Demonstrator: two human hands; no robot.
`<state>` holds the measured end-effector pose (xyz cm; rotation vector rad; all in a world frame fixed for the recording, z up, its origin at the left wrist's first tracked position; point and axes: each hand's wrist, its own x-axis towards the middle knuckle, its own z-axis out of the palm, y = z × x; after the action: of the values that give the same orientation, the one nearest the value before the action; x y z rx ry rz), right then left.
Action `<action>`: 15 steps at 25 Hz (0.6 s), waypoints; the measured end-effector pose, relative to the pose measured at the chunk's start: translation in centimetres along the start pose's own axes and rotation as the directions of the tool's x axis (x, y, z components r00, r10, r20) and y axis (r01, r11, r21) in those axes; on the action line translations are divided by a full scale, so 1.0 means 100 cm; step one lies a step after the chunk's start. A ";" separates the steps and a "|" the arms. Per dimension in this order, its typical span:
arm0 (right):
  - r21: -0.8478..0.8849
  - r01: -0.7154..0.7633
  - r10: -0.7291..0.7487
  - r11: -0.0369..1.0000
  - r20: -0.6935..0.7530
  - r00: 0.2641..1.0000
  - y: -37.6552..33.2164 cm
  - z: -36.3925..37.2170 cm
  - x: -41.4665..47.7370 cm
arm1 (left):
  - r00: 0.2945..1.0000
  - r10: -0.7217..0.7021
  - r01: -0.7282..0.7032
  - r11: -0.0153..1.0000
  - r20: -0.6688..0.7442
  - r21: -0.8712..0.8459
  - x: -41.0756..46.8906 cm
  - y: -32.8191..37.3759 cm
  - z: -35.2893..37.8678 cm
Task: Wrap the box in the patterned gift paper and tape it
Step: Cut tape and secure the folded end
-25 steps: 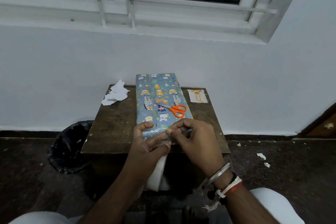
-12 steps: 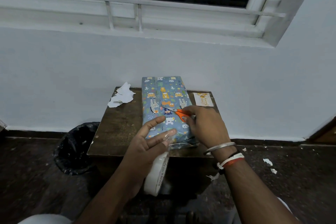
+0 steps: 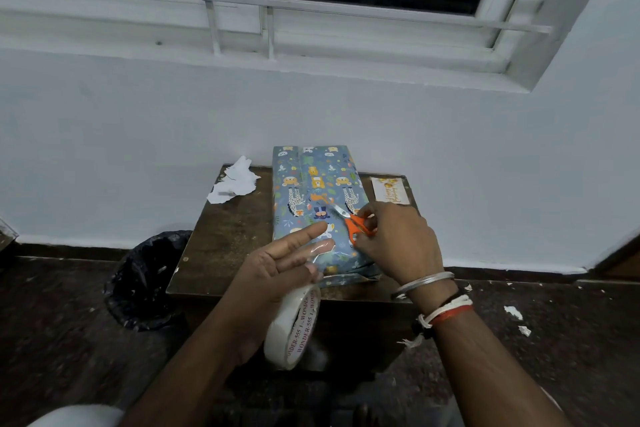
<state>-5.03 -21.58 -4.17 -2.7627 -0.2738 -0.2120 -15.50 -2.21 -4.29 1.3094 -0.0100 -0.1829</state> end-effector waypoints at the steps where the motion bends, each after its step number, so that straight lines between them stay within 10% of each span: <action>1: 0.015 0.008 -0.007 1.000 -0.018 1.000 0.000 -0.001 -0.002 | 1.000 -0.001 0.001 1.000 0.000 -0.005 0.000 0.001 0.000; 7: 0.629 -0.111 -0.052 0.770 0.235 0.971 0.013 -0.025 -0.020 | 0.999 -0.046 0.046 0.999 0.001 -0.012 0.003 0.004 -0.005; 15: 0.726 -0.138 -0.527 0.674 0.603 0.599 0.026 -0.049 -0.043 | 0.997 -0.048 0.047 0.999 0.053 0.004 0.010 0.004 -0.012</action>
<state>-9.20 -26.46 -1.28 -1.8143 -0.7384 0.9236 -14.33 -1.08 -4.29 1.3081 -0.0246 -0.2585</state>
